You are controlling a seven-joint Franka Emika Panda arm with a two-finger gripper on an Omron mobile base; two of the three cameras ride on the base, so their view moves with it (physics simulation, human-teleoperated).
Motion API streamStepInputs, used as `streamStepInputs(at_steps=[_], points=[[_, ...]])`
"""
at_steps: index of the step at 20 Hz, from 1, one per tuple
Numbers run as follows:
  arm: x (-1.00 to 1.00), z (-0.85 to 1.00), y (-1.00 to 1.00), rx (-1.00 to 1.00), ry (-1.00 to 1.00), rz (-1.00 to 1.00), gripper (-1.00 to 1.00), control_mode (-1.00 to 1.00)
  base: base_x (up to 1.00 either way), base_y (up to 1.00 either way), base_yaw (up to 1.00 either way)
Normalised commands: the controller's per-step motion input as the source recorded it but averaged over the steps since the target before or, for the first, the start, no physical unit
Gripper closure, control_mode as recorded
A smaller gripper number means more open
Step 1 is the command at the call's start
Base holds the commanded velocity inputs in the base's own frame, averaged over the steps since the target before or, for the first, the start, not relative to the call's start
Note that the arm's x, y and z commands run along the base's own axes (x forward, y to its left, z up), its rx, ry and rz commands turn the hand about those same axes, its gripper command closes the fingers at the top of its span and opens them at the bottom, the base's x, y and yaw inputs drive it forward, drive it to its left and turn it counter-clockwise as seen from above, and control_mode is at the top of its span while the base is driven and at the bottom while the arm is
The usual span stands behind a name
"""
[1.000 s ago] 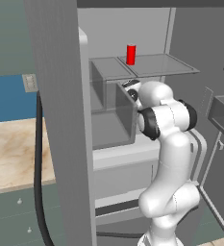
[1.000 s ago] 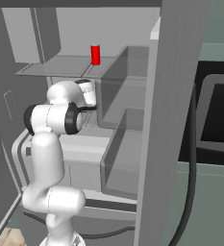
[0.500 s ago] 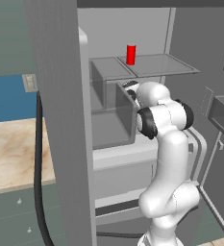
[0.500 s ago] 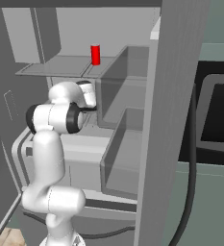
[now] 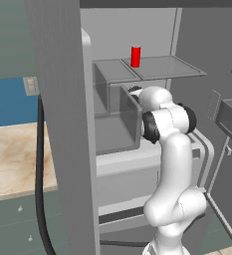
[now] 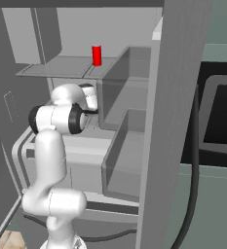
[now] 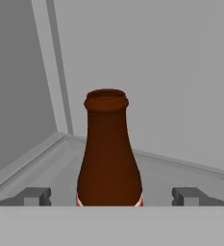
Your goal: Open the fridge, grab two sodas, and place both sodas inside the bowl with ice on the dining counter.
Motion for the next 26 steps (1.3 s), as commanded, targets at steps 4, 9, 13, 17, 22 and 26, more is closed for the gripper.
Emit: streamStepInputs(at_steps=[4, 9, 13, 17, 22, 26], points=[[0.13, -0.21, 0.05, 0.0, 0.0, 0.02, 1.0, -1.0, 0.0, 0.0, 0.0], [0.09, -0.2, 0.06, 0.0, 0.0, 0.02, 1.0, -1.0, 0.0, 0.0, 0.0], [0.0, -0.13, 0.04, 0.0, 0.0, 0.01, 1.0, -1.0, 0.0, 0.0, 0.0], [0.0, -0.06, 0.0, 0.0, 0.0, 0.0, 1.0, -1.0, 0.0, 0.0, 0.0], [0.0, -0.09, 0.0, 0.0, 0.0, 0.0, 1.0, -1.0, 0.0, 0.0, 0.0], [-0.05, -0.15, -0.05, 0.0, 0.0, 0.0, 1.0, -1.0, 0.0, 0.0, 0.0]])
